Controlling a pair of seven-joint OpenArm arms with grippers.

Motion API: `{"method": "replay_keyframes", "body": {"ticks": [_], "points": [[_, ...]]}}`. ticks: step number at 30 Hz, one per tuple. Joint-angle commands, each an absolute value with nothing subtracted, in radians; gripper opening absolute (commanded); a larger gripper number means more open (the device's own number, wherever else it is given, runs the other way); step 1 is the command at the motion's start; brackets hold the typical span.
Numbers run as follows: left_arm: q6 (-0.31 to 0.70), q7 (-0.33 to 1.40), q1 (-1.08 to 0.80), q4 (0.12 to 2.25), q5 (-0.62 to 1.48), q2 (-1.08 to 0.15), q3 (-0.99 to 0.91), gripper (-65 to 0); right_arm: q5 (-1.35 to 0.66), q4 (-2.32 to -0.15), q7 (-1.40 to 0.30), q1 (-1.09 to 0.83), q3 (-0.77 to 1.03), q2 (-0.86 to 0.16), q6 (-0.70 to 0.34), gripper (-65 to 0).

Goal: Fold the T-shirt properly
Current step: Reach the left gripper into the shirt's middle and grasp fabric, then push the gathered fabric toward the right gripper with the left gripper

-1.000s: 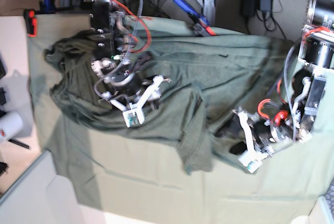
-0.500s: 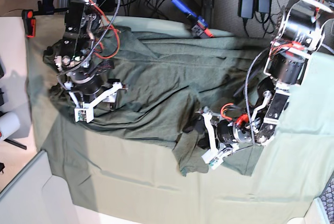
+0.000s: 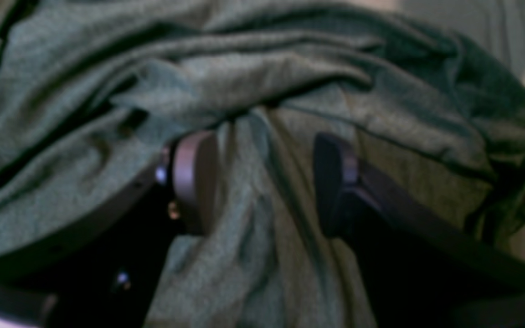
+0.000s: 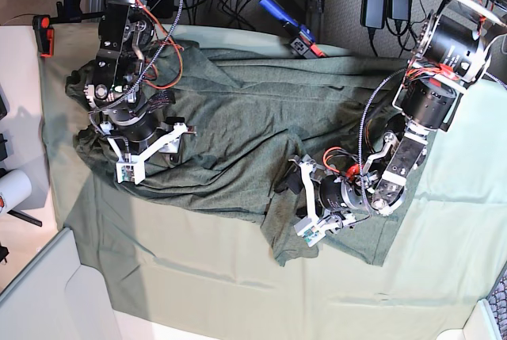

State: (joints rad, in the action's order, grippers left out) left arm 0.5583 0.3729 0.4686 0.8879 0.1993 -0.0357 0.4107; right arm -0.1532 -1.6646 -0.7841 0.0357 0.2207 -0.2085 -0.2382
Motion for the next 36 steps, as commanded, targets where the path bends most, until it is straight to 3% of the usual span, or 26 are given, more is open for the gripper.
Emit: {"method": "replay_keyframes", "body": {"ticks": [1,5,6,9,11,16,26,33,36], "points": [[0.553,0.378,0.49,0.895,0.201,-0.03,0.411,-18.5,-0.158,-1.683,-0.765,0.052,0.226,-0.219,-0.233,-31.6],[0.553,0.377,0.493,0.896,0.202,-0.031,0.411,-19.1,-0.158,-1.683,-0.763,0.052,0.226,-0.218,-0.233,-31.6],[0.553,0.375,0.496,0.896,0.202,-0.031,0.411,-22.7,-0.158,-1.683,-0.763,0.052,0.226,-0.218,-0.233,-31.6],[0.553,0.374,0.51,0.897,0.204,-0.031,0.411,-44.0,-0.158,-1.683,-0.763,0.052,0.226,-0.219,-0.233,-31.6],[0.553,0.375,0.517,0.908,0.204,-0.031,0.408,-54.0,-0.158,-1.683,-0.764,0.052,0.226,-0.218,-0.233,-31.6],[0.568,0.39,0.517,0.963,0.204,-0.033,0.354,-62.6,-0.158,-1.683,-0.764,0.052,0.226,-0.218,-0.233,-31.6],[0.652,0.617,0.507,1.12,0.388,-0.047,0.176,-62.8,-0.158,-1.683,-0.763,0.052,0.226,-0.218,-0.233,-31.6],[0.674,0.659,0.421,1.203,0.498,-0.073,0.091,-61.2,-0.158,-1.683,-0.76,0.052,0.226,-0.219,-0.233,-31.6],[0.694,0.657,0.384,1.205,0.524,-0.071,0.091,-47.9,-0.158,-1.683,-0.759,0.052,0.226,-0.218,-0.233,-31.6]]}}
